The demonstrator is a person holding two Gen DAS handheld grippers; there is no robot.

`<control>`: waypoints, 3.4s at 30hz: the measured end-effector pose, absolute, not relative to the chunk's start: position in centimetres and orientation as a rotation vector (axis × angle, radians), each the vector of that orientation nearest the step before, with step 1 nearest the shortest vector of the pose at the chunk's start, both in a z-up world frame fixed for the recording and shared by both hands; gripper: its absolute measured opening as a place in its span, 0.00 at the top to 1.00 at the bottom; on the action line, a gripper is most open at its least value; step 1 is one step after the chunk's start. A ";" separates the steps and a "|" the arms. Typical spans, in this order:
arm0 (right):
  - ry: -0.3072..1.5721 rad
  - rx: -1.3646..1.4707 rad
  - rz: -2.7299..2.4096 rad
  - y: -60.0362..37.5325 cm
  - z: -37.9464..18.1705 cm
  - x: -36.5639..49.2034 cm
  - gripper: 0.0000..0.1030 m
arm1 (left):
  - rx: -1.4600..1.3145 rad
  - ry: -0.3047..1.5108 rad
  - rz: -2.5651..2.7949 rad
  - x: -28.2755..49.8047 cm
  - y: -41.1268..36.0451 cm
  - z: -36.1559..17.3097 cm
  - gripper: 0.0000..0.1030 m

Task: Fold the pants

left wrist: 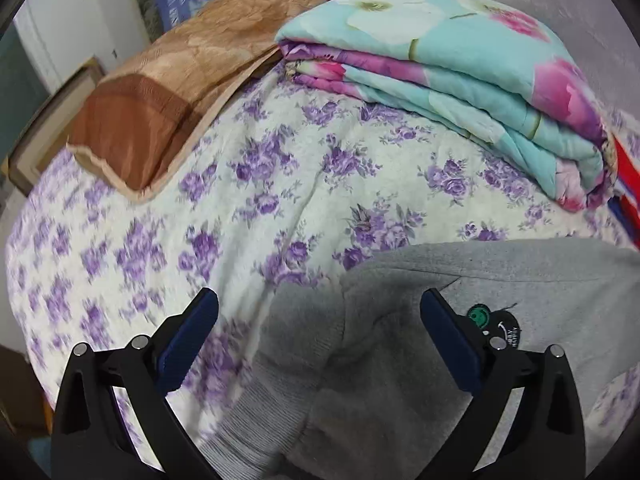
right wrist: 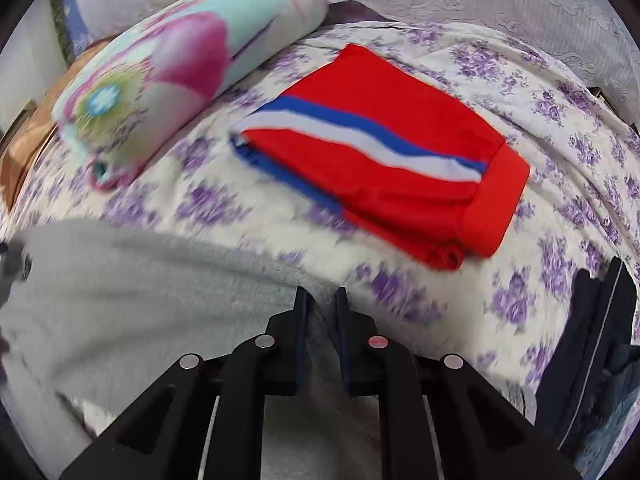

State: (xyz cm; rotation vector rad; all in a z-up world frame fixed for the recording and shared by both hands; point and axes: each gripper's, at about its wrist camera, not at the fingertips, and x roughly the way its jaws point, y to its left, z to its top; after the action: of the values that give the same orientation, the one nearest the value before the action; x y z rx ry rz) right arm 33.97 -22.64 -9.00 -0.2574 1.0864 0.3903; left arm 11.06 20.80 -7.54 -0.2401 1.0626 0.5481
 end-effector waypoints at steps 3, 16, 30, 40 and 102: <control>1.090 -0.293 0.361 -21.6 -10.9 35.0 0.71 | -0.218 1.091 0.558 11.4 20.2 -8.7 0.04; 1.038 -0.086 0.208 -34.6 -4.8 30.6 0.33 | -0.146 1.091 0.483 10.6 18.1 -8.4 0.04; 0.970 -0.403 -0.078 -32.9 -9.7 31.8 0.08 | -0.040 1.182 0.544 11.2 18.1 -11.0 0.04; 1.000 0.050 0.236 -34.0 -7.2 22.2 0.07 | -0.029 1.161 0.429 9.3 16.0 -10.8 0.04; 1.015 -0.280 1.052 -21.9 1.7 9.2 0.94 | 0.203 0.973 -0.111 1.0 15.2 1.4 0.62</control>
State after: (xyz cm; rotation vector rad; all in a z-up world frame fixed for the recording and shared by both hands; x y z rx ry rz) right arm 9.20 -21.93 1.67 -0.2802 1.0148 1.0523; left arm 0.97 15.25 1.38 0.2032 0.9732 -0.1106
